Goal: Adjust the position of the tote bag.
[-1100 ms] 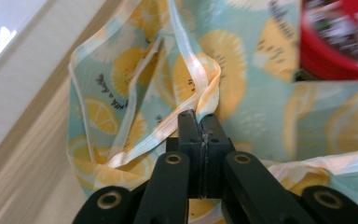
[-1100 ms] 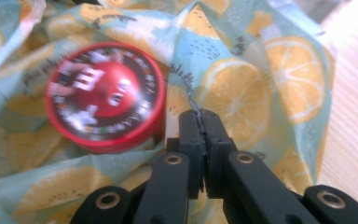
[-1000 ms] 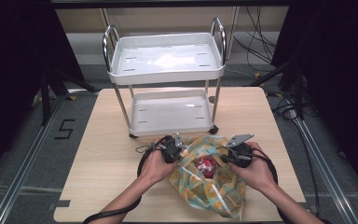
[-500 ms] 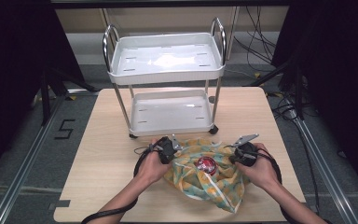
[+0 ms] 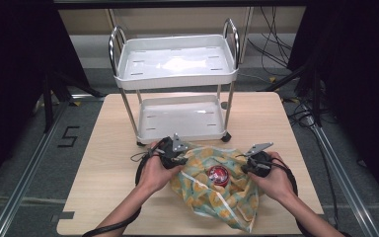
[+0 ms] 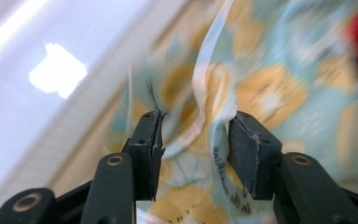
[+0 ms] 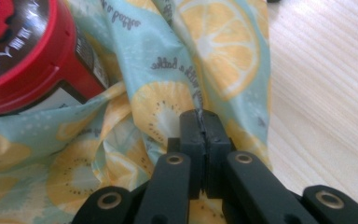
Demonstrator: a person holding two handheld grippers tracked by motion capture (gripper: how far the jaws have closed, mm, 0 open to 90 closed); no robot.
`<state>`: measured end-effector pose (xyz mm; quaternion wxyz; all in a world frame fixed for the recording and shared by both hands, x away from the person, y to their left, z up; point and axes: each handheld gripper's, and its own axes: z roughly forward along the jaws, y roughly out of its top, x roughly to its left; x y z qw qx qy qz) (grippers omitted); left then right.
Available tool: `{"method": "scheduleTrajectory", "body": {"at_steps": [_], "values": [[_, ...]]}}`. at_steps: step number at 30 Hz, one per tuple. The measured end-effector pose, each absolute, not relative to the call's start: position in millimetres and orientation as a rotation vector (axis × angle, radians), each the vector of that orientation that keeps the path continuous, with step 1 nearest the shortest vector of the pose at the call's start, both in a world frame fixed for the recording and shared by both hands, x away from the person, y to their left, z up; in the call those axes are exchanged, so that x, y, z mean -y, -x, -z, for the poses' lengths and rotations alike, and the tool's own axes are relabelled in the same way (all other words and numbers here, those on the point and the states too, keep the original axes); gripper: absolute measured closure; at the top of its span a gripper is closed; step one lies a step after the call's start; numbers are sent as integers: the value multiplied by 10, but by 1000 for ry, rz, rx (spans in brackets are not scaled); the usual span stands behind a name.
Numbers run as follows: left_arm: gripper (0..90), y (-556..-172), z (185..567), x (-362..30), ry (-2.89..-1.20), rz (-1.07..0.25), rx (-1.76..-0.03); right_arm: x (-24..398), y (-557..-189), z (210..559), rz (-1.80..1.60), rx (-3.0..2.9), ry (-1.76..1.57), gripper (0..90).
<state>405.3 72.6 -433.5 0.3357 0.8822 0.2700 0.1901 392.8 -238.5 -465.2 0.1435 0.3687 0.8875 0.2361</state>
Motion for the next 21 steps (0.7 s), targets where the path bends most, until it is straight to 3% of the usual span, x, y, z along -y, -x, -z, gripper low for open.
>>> {"method": "scheduleTrajectory", "body": {"at_steps": [3, 7, 11, 14, 21], "values": [[521, -3921, 4094, -704, -2258, -491, -639, 2353, -3910, 4624, -701, -2563, -1105, 898], [490, -3745, 3925, -549, -2217, -379, -517, 2333, -3898, 4609, -709, -2579, -1088, 895], [441, -3612, 4021, -351, -2372, -261, -286, 2329, -3884, 4601, -710, -2590, -1089, 893], [413, -3555, 4155, -261, -2419, -252, -200, 2344, -3887, 4614, -696, -2582, -1056, 893], [376, -3596, 4359, -236, -2466, -247, -168, 2343, -3888, 4620, -695, -2583, -1057, 889]]}}
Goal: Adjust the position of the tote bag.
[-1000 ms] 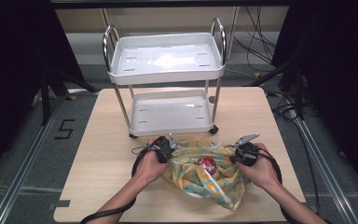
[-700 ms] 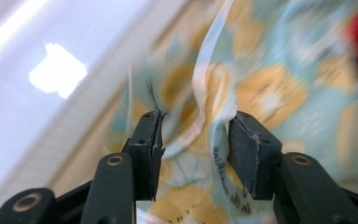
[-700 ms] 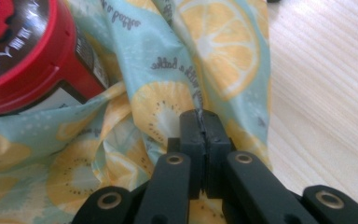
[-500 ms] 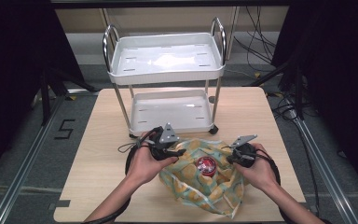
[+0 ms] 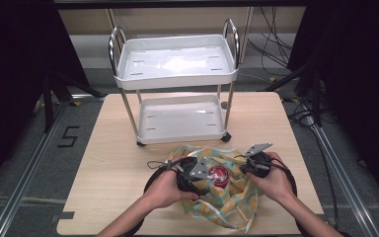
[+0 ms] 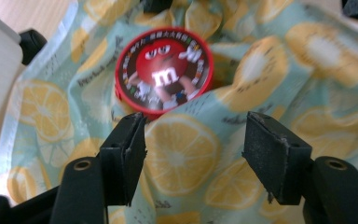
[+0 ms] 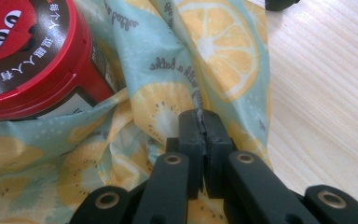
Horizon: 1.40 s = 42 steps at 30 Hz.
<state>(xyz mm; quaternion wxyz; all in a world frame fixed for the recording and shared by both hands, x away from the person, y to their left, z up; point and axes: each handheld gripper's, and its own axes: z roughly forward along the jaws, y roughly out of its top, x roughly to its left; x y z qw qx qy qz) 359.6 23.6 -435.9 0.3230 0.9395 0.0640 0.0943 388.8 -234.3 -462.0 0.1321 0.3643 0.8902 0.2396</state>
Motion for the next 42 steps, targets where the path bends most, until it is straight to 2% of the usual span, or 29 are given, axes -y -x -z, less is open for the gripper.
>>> {"method": "scheduleTrajectory", "body": {"at_steps": [8, 11, 14, 16, 23, 30, 42], "values": [[357, -3660, 4498, -192, -2499, -261, -88, 2335, -3888, 4628, -697, -2585, -1057, 886], [384, -3674, 4536, -170, -2514, -260, -65, 2344, -3899, 4628, -700, -2583, -1038, 885], [474, -3673, 4582, -165, -2543, -284, -72, 2352, -3904, 4633, -695, -2580, -1011, 884], [558, -3662, 4606, -166, -2558, -323, -78, 2348, -3895, 4648, -693, -2570, -1004, 884], [883, -3631, 4634, -166, -2566, -326, -160, 2345, -3893, 4633, -698, -2579, -1040, 883], [899, -3567, 4609, -209, -2558, -319, -184, 2338, -3891, 4632, -718, -2568, -1100, 883], [900, -3272, 4683, -533, -2673, -240, -65, 2416, -3969, 4659, -676, -2541, -1104, 900]]}}
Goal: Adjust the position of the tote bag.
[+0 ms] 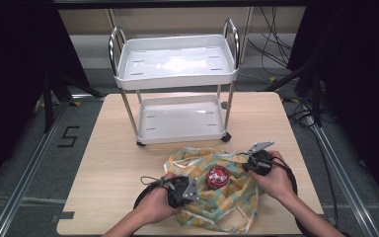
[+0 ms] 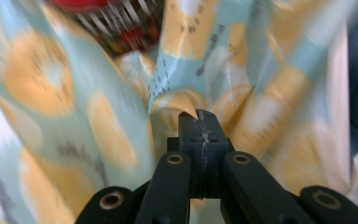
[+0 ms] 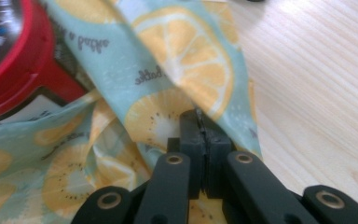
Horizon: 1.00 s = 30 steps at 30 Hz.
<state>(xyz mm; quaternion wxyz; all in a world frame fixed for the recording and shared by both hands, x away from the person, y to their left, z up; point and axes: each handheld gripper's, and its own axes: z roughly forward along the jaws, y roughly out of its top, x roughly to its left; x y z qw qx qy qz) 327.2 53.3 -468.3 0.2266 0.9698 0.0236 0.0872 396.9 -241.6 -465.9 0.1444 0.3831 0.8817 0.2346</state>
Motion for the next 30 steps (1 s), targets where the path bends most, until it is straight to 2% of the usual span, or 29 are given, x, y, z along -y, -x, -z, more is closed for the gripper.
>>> {"method": "scheduleTrajectory", "body": {"at_steps": [13, 22, 23, 24, 28, 30], "values": [[900, -3281, 4824, -921, -2741, -226, -174, 2511, -4082, 4699, -648, -2499, -1214, 900], [897, -3317, 4768, -1012, -2669, -209, -224, 2526, -4099, 4709, -644, -2501, -1223, 884], [872, -3316, 4751, -1008, -2628, -198, -239, 2517, -4087, 4707, -645, -2505, -1228, 864], [805, -3299, 4724, -1005, -2586, -199, -260, 2506, -4078, 4702, -660, -2504, -1237, 838], [639, -3268, 4537, -987, -2492, -203, -261, 2487, -4052, 4657, -694, -2498, -1132, 780], [578, -3261, 4446, -965, -2446, -188, -248, 2437, -4008, 4621, -727, -2479, -1133, 749]]}}
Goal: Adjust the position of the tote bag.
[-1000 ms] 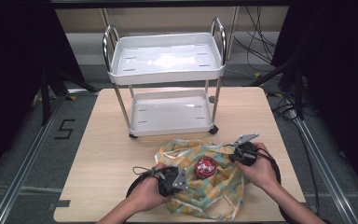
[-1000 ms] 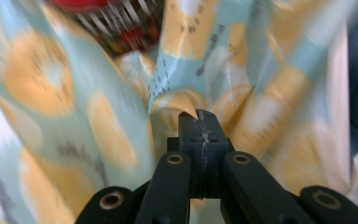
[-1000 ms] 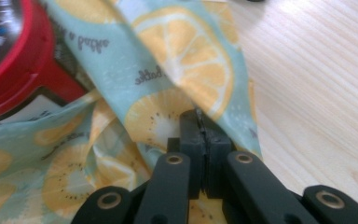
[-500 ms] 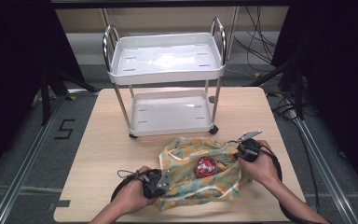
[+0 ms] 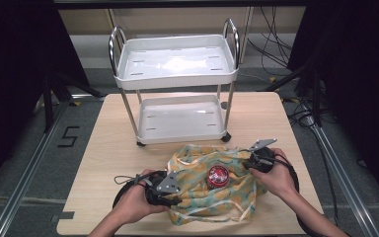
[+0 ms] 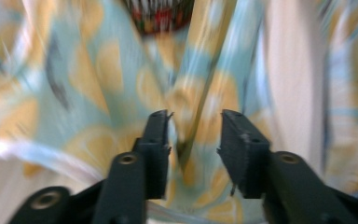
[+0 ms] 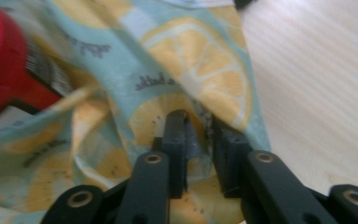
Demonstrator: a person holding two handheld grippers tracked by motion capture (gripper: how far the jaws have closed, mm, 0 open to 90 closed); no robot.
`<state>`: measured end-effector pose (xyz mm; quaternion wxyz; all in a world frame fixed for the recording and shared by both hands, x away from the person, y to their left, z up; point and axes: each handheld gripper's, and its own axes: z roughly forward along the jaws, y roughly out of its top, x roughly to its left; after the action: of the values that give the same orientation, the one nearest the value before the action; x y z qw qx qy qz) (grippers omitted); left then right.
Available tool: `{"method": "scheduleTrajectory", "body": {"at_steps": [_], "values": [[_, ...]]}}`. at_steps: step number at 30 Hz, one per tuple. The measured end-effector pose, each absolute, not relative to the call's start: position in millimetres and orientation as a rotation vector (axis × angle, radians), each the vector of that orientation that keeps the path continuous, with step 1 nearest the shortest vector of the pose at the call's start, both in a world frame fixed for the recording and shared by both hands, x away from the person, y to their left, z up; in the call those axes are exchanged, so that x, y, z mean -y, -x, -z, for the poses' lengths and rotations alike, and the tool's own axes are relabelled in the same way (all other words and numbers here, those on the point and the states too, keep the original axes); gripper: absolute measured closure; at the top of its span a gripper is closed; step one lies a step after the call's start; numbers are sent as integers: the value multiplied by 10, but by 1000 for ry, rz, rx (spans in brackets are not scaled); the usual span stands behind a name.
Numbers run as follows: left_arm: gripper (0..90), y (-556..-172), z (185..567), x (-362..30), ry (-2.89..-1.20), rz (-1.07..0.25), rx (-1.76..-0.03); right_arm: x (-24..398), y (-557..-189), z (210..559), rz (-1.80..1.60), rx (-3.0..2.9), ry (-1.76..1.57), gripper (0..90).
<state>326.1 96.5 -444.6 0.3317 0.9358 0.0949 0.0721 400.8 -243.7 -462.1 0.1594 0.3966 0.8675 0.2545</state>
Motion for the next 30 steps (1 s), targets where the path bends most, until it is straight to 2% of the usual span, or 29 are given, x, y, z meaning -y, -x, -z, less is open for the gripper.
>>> {"method": "scheduleTrajectory", "body": {"at_steps": [5, 8, 10, 12, 21, 25, 30], "values": [[509, -3286, 4260, -893, -2364, -158, -221, 2344, -3898, 4469, -798, -2476, -1078, 721], [508, -3308, 4203, -835, -2313, -119, -222, 2324, -3821, 4352, -829, -2472, -1000, 777], [508, -3331, 4177, -797, -2298, -119, -223, 2309, -3748, 4283, -849, -2481, -974, 876], [509, -3365, 4174, -770, -2287, -129, -259, 2281, -3676, 4230, -898, -2476, -971, 900], [584, -3564, 4184, -664, -2312, -329, -360, 2182, -3589, 4120, -949, -2513, -885, 893], [600, -3715, 4259, -650, -2335, -409, -425, 2199, -3756, 4270, -913, -2501, -906, 900], [637, -3872, 4502, -646, -2411, -391, -473, 2263, -3913, 4535, -807, -2553, -954, 900]]}}
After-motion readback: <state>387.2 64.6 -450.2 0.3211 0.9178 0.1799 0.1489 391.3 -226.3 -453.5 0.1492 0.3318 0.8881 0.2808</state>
